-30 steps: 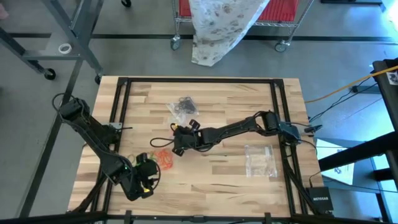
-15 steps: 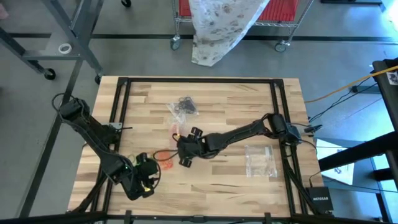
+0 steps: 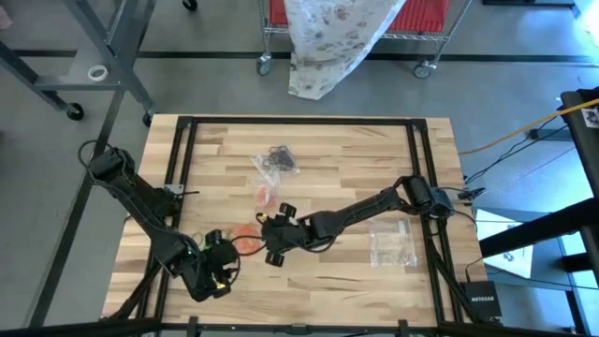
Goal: Sort rubber bands
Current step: Put the orange rubber band into the transparent zip bag
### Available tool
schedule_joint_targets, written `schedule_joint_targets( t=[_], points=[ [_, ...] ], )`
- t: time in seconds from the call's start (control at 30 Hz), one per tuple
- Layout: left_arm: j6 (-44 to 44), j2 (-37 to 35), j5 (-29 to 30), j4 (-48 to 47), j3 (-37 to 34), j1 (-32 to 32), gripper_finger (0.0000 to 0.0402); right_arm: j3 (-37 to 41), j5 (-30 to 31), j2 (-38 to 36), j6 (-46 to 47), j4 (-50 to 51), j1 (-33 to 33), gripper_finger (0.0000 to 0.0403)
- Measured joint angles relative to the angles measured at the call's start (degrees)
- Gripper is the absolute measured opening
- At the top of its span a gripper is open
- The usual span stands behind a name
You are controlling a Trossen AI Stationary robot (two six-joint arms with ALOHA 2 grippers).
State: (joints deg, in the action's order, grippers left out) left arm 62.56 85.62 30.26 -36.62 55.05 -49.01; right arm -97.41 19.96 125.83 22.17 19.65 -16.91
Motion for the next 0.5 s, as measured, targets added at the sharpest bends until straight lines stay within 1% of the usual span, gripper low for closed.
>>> schedule_joint_targets(
  t=[0.43,0.5],
  points=[
    [-3.6,0.0,0.1,-0.2,0.0,-0.1,0.0155,0.0,-0.1,0.7,0.0,-0.3,0.0,0.0195],
    [-4.5,0.0,1.8,-0.9,0.0,-0.7,0.0154,0.0,-0.4,0.8,0.0,-0.2,0.0,0.0195]
  ],
)
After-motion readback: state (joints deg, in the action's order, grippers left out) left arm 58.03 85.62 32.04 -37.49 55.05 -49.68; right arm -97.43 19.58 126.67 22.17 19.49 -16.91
